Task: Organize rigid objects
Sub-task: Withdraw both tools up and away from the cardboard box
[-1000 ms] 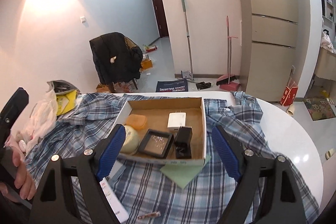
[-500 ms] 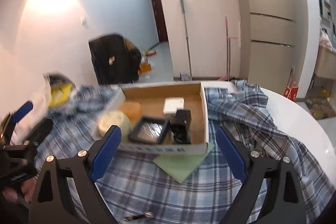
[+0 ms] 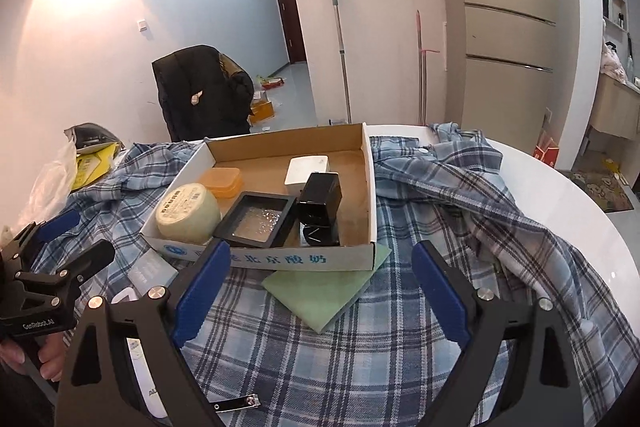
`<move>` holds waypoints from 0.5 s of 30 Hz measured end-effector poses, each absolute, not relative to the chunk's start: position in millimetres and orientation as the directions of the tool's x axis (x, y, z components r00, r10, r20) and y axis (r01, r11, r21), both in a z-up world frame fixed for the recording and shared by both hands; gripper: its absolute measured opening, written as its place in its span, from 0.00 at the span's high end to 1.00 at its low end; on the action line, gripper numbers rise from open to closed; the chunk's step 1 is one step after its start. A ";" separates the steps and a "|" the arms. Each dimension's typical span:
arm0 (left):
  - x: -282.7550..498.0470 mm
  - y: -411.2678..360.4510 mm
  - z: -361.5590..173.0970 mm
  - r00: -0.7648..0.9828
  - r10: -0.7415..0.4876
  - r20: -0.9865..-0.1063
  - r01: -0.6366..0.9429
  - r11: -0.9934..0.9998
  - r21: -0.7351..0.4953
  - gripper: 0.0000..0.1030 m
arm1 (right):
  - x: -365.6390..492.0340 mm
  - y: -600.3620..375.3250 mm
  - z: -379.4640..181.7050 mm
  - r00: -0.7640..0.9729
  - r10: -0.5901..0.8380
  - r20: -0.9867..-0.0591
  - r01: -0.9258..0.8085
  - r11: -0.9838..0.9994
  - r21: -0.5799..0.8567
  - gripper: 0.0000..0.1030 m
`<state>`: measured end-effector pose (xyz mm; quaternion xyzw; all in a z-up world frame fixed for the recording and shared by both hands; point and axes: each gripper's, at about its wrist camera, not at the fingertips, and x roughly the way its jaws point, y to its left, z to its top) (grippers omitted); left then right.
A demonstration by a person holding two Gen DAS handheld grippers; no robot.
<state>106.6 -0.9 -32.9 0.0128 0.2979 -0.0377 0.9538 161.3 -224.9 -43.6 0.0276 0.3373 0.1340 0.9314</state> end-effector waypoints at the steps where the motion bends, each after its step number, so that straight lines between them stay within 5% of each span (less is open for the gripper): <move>1: 107.3 -0.4 -32.4 0.819 -0.066 -0.569 0.080 0.997 0.000 0.00 | 161.4 -224.7 -44.1 0.737 0.269 -0.620 -0.231 0.963 0.143 0.12; 15: 114.9 0.2 -41.0 0.791 -0.090 -0.606 0.099 0.995 -0.018 0.00 | 167.8 -217.9 -58.6 0.700 0.271 -0.661 -0.253 0.959 0.125 0.12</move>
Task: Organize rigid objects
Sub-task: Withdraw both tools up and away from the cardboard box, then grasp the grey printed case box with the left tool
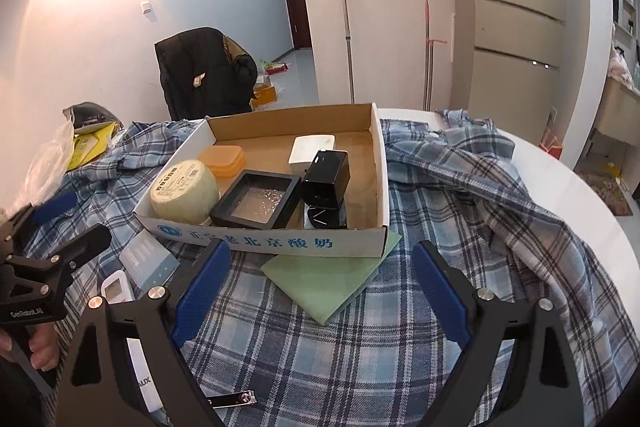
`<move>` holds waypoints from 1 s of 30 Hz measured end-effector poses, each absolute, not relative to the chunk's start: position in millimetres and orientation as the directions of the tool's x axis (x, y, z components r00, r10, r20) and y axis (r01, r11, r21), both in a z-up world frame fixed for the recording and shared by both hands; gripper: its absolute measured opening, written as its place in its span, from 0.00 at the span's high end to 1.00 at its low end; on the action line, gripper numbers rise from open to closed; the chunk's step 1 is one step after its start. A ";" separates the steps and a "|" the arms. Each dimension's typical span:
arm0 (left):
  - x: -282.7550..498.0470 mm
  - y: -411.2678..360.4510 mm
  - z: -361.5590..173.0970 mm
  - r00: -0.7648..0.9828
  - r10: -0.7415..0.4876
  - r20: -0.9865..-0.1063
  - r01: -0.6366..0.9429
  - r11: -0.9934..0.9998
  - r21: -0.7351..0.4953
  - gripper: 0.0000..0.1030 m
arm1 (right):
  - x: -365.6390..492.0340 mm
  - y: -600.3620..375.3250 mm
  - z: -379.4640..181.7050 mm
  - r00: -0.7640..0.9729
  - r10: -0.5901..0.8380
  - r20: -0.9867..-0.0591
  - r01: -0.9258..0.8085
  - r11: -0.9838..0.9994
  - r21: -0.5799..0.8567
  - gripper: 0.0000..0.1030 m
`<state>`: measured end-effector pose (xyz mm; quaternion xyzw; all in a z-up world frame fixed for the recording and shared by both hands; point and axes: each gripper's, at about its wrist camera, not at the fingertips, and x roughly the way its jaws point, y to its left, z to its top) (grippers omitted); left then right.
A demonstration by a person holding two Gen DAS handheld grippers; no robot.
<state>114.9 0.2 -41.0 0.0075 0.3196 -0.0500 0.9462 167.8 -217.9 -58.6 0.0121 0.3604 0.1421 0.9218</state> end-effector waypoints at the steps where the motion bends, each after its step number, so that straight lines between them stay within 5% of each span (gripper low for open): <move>1: 118.3 1.8 -43.8 0.777 -0.107 -0.620 0.107 0.994 -0.037 0.00 | 168.4 -219.9 -58.8 0.700 0.270 -0.661 -0.246 0.960 0.131 0.12; 5: 131.4 1.5 -55.0 0.708 -0.211 -0.673 0.184 0.976 -0.113 0.00 | 171.9 -225.9 -58.8 0.699 0.266 -0.664 -0.223 0.963 0.152 0.12; 15: 157.3 3.2 -84.4 0.568 -0.242 -0.787 0.164 0.970 -0.181 0.00 | 169.0 -222.2 -56.4 0.700 0.265 -0.663 -0.235 0.962 0.136 0.12; 21: 155.2 -11.3 -87.0 0.567 -0.151 -0.810 0.164 0.984 -0.068 0.06 | 169.3 -222.9 -56.7 0.694 0.256 -0.673 -0.227 0.965 0.133 0.12; 25: 160.0 -14.9 -96.1 0.521 -0.147 -0.841 0.177 0.982 -0.061 0.34 | 170.4 -226.1 -56.3 0.695 0.252 -0.674 -0.215 0.966 0.140 0.12; 30: 153.6 -10.9 -87.2 0.566 -0.159 -0.809 0.177 0.982 -0.068 0.36 | 172.1 -228.4 -57.7 0.687 0.229 -0.690 -0.194 0.972 0.130 0.12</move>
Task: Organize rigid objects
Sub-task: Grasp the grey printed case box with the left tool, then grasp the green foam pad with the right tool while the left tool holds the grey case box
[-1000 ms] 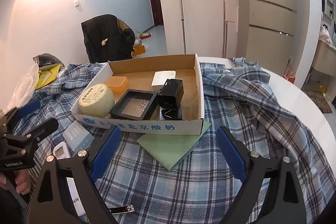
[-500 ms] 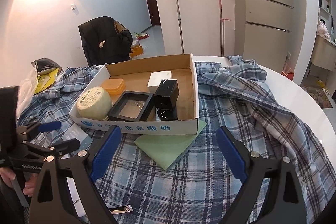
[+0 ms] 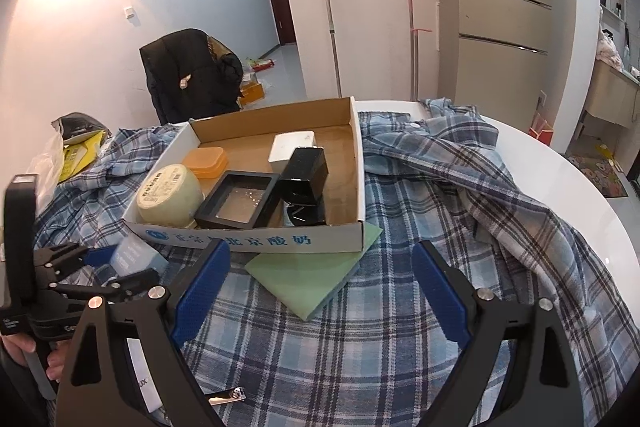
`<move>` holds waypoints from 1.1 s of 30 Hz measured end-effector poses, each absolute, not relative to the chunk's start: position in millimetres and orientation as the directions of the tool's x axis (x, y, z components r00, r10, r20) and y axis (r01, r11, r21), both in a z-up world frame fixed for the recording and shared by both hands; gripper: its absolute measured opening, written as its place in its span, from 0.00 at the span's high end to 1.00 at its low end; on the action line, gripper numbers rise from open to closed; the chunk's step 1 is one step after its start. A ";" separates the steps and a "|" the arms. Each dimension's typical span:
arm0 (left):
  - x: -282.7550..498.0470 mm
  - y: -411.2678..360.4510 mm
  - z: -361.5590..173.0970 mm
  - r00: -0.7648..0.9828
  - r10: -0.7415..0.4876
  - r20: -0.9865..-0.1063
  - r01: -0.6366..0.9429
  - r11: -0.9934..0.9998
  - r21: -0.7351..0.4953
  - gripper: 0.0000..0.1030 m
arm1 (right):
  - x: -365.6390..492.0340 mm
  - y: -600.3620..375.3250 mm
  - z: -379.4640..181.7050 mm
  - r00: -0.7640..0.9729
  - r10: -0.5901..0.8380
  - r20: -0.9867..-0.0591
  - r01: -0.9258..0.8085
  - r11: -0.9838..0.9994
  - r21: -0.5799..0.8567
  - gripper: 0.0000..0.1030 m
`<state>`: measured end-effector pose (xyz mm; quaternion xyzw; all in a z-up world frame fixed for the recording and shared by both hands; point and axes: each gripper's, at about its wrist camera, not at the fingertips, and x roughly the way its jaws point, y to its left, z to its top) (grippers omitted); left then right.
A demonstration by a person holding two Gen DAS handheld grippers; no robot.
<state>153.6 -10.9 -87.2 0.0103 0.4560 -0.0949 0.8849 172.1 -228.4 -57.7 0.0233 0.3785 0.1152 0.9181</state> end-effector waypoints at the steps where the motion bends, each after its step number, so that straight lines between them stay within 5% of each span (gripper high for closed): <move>1: 150.2 -9.7 -82.8 0.588 -0.160 -0.792 0.176 0.982 -0.068 0.36 | 172.4 -228.6 -58.6 0.680 0.218 -0.700 -0.187 0.975 0.122 0.12; 11: 106.1 12.2 -32.1 0.828 -0.129 -0.545 0.102 0.992 -0.081 0.36 | 193.3 -220.2 -69.5 0.491 0.145 -0.859 -0.049 0.989 0.139 0.12; 23: 107.2 17.5 -31.2 0.832 -0.130 -0.539 0.089 0.991 -0.102 0.36 | 204.9 -163.8 -93.3 0.464 -0.109 -0.879 0.157 0.987 -0.040 0.12; 31: 107.2 14.8 -31.4 0.832 -0.127 -0.540 0.094 0.992 -0.089 0.36 | 218.4 -171.5 -105.7 0.421 -0.063 -0.905 0.222 0.975 0.036 0.12; 33: 107.5 14.7 -31.9 0.829 -0.127 -0.545 0.093 0.992 -0.088 0.36 | 220.2 -170.6 -109.6 0.408 -0.081 -0.909 0.226 0.974 0.014 0.27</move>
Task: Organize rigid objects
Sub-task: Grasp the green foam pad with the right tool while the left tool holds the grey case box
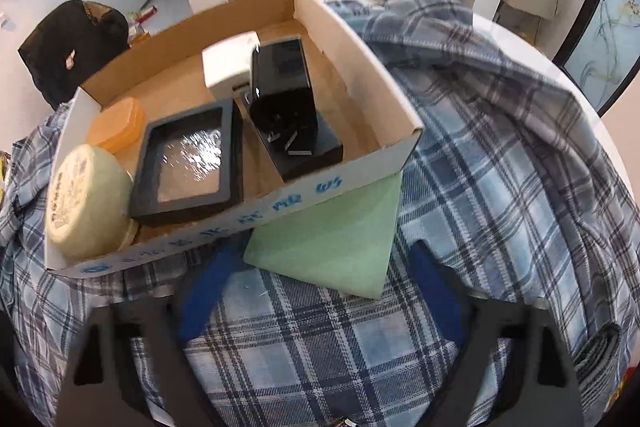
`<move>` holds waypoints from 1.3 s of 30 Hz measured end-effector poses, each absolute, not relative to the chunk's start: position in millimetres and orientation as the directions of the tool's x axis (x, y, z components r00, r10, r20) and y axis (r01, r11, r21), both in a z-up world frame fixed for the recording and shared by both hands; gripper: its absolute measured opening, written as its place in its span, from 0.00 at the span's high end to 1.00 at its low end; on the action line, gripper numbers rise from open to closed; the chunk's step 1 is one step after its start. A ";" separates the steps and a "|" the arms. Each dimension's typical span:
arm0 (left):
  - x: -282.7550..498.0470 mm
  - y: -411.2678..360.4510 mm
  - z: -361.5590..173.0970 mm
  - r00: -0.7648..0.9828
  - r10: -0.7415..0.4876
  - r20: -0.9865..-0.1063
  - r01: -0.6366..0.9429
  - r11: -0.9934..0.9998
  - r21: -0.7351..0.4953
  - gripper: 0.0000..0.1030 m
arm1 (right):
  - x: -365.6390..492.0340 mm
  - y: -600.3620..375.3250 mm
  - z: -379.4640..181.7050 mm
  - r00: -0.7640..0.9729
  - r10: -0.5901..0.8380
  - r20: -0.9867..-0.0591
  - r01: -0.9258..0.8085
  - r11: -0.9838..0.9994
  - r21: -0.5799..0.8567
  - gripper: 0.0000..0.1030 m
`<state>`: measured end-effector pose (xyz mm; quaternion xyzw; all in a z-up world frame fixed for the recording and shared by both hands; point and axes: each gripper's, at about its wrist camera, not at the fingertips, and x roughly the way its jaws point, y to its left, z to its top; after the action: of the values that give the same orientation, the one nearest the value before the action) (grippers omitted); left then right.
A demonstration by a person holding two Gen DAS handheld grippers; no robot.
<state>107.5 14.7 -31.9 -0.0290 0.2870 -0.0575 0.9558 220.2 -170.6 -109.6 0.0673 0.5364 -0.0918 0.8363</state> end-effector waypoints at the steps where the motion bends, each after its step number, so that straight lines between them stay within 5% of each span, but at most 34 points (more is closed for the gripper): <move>1: 108.4 14.6 -32.3 0.825 -0.127 -0.550 0.094 0.992 -0.089 0.36 | 218.7 -168.5 -108.7 0.415 -0.089 -0.906 0.215 0.977 0.002 0.30; 17: 108.7 13.9 -32.0 0.823 -0.132 -0.553 0.099 0.991 -0.088 0.36 | 154.7 -179.8 -100.8 0.360 -0.057 -0.931 0.003 0.998 -0.059 0.30; 25: 111.8 10.6 -35.3 0.814 -0.131 -0.566 0.105 0.991 -0.077 0.36 | 158.3 -201.2 -96.5 0.362 -0.015 -0.932 0.045 0.999 0.001 0.29; 27: 111.3 9.5 -35.1 0.815 -0.133 -0.563 0.111 0.991 -0.074 0.36 | 168.0 -204.3 -99.2 0.362 -0.016 -0.932 0.084 0.996 0.015 0.19; 30: 110.9 9.7 -35.1 0.815 -0.134 -0.563 0.110 0.991 -0.076 0.36 | 175.6 -204.4 -105.2 0.366 -0.042 -0.930 0.106 0.994 -0.003 0.17; 39: 112.2 7.7 -35.8 0.810 -0.134 -0.571 0.116 0.991 -0.069 0.36 | 166.8 -205.4 -96.1 0.404 -0.054 -0.913 0.038 0.998 -0.043 0.33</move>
<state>112.2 7.7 -35.8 -0.0155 0.3011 -0.0658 0.9512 166.8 -205.4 -96.1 -0.0075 0.5450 -0.0276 0.8379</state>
